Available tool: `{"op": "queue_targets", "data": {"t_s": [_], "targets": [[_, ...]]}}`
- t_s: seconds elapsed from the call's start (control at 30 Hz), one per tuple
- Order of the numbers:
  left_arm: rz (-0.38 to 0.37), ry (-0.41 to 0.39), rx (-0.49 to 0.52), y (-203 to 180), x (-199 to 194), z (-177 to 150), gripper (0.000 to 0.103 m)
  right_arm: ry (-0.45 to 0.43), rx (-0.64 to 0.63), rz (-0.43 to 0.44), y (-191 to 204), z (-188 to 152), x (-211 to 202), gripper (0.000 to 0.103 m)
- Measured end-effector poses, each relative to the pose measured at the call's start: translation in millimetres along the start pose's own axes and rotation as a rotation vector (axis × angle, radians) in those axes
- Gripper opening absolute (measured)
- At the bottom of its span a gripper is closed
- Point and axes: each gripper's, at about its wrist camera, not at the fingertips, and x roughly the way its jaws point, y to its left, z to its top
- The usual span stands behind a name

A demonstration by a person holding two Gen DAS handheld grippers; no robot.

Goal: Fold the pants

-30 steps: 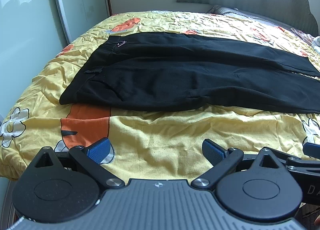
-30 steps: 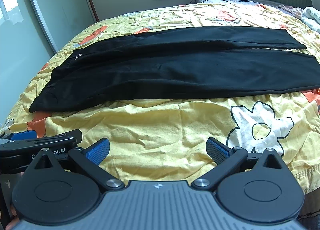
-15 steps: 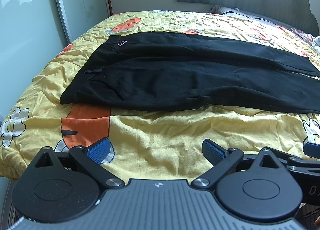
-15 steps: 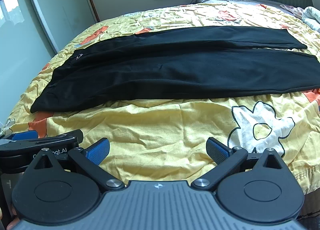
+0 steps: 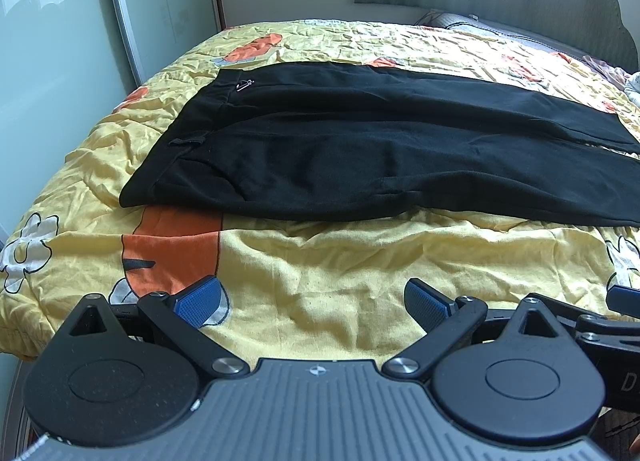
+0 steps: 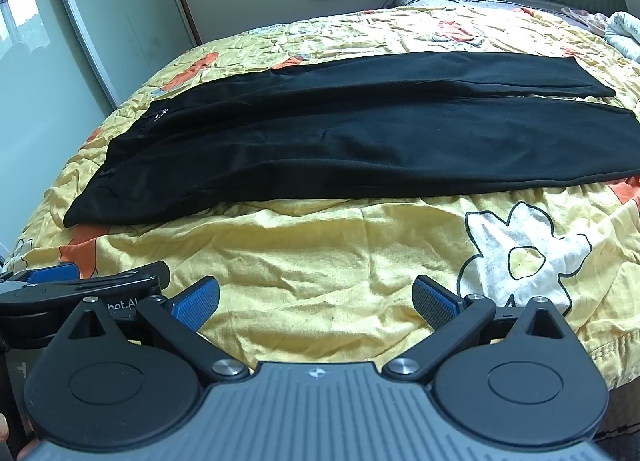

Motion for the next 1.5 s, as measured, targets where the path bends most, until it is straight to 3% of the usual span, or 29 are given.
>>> {"op": "queue_targets", "data": {"t_s": [0.67, 0.83, 1.0, 1.07, 1.2, 1.5], "targets": [[0.006, -0.008, 0.002, 0.4, -0.3, -0.4, 0.099, 0.003, -0.002, 0.006, 0.6, -0.4, 1.3, 0.103], [-0.003, -0.067, 0.004, 4.0, -2.0, 5.6, 0.099, -0.084, -0.038, 0.053, -2.5, 10.8, -3.1, 0.103], [0.016, -0.118, -0.029, 16.3, 3.2, 32.2, 0.099, -0.302, -0.229, 0.205, 0.1, 49.2, -6.3, 0.103], [0.017, -0.132, -0.073, 26.9, 5.7, 43.2, 0.099, -0.345, -0.338, 0.243, 7.0, 70.5, 1.1, 0.103], [0.036, -0.143, -0.144, 49.7, 18.3, 64.1, 0.099, -0.288, -0.48, 0.303, 21.4, 114.6, 35.8, 0.103], [0.131, -0.075, -0.192, 89.6, 72.2, 109.0, 0.099, -0.132, -0.528, 0.401, 30.5, 220.1, 154.0, 0.103]]}}
